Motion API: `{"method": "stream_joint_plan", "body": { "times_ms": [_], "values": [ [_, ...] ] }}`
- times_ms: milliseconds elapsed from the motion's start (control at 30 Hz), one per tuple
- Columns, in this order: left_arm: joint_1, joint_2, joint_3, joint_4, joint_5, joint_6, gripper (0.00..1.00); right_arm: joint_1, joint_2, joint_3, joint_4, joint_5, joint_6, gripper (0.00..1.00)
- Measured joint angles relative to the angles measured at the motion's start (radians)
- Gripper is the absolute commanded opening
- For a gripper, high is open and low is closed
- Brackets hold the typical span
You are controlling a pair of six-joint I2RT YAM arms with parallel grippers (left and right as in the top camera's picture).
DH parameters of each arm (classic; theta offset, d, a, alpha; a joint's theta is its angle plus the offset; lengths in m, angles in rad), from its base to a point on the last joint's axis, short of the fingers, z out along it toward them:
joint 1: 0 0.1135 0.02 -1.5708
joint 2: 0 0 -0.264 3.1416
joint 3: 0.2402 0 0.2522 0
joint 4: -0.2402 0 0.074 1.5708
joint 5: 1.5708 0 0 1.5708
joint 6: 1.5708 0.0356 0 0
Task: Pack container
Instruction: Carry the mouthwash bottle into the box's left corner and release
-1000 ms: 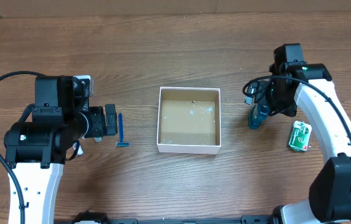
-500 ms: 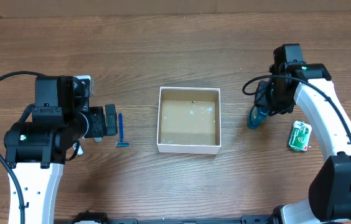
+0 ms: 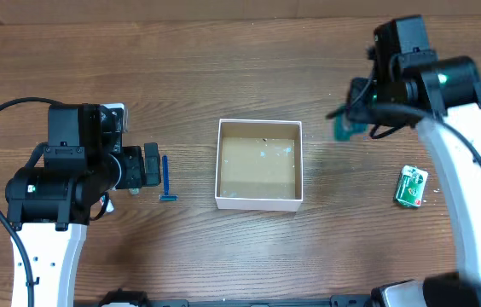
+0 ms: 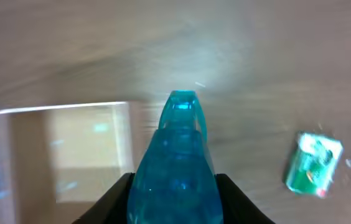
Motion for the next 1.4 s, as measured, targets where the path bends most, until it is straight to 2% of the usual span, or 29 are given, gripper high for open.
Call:
{"method": "stream_joint_plan", "body": {
  "times_ms": [133,300,533,667,700,733,767,800,833,933,1067,1133,1267,1333,1400],
  "values": [
    [0.000,0.000,0.001,0.001,0.000,0.000,1.00,0.260,-0.050,0.086,-0.016,0.001,0.061,0.04],
    [0.000,0.000,0.001,0.000,0.000,0.000,1.00,0.454,0.087,0.085,0.048,0.015,0.166,0.04],
    [0.000,0.000,0.001,0.000,0.001,0.000,1.00,0.477,0.358,0.085,0.160,0.027,0.228,0.04],
    [0.000,0.000,0.001,0.000,0.003,0.000,1.00,0.477,0.425,0.085,0.214,0.027,0.233,0.04],
    [0.000,0.000,0.001,0.000,0.003,0.000,1.00,0.477,0.441,0.085,0.219,0.027,0.233,0.08],
    [0.000,0.000,0.001,0.000,0.003,0.000,1.00,0.477,0.467,0.085,0.223,0.027,0.235,0.19],
    [0.000,0.000,0.001,0.000,0.003,0.000,1.00,0.477,0.478,0.085,0.226,0.027,0.235,0.40],
    [0.000,0.000,0.001,0.000,0.003,0.000,1.00,0.477,0.490,0.085,0.229,0.027,0.235,0.48],
    [0.000,0.000,0.001,0.000,0.003,0.000,1.00,0.477,0.498,0.085,0.233,0.027,0.235,0.49],
    [0.000,0.000,0.001,0.000,0.003,0.000,1.00,0.477,0.502,0.085,0.240,0.027,0.236,0.72],
    [0.000,0.000,0.001,0.000,0.003,0.000,1.00,0.477,0.501,0.085,0.212,0.028,0.235,0.85],
    [0.000,0.000,0.001,0.000,0.003,0.000,1.00,0.477,0.488,0.085,0.209,0.031,0.235,1.00],
    [0.000,0.000,0.001,0.000,0.003,0.000,1.00,0.475,0.314,0.084,0.209,0.068,0.236,1.00],
    [0.000,0.000,0.001,0.000,0.003,0.000,1.00,0.446,0.157,0.085,0.207,0.087,0.236,1.00],
    [0.000,0.000,0.001,0.000,0.003,0.000,1.00,0.330,0.015,0.095,0.146,0.095,0.264,1.00]
  ]
}}
